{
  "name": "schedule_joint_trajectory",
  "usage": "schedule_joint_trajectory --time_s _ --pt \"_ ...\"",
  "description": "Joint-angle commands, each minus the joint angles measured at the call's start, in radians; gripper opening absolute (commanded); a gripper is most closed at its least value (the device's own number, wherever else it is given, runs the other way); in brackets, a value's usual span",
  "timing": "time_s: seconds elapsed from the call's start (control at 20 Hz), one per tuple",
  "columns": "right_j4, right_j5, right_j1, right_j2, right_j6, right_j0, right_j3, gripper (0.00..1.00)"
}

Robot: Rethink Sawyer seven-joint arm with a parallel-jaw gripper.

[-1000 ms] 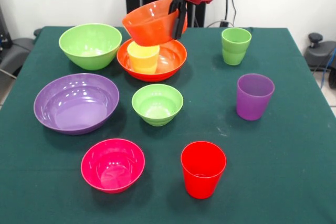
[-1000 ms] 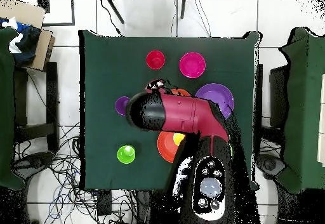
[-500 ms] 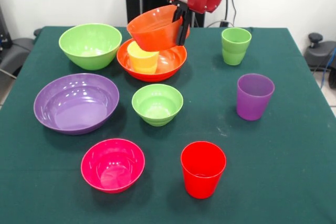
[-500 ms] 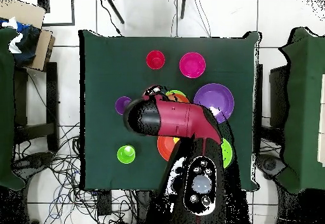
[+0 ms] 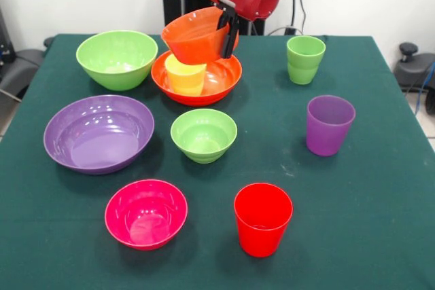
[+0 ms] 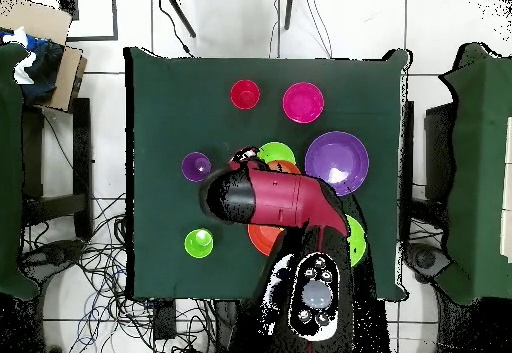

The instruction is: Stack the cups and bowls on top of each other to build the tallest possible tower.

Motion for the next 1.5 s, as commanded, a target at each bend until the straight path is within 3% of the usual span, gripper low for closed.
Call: schedule_joint_trajectory --time_s 0.05,1.5 --pt "-0.053 -0.076 0.054 0.045 0.039 0.017 0.066 0.0" --pt "-0.052 -0.177 0.078 0.015 0.063 0.038 0.133 0.0"
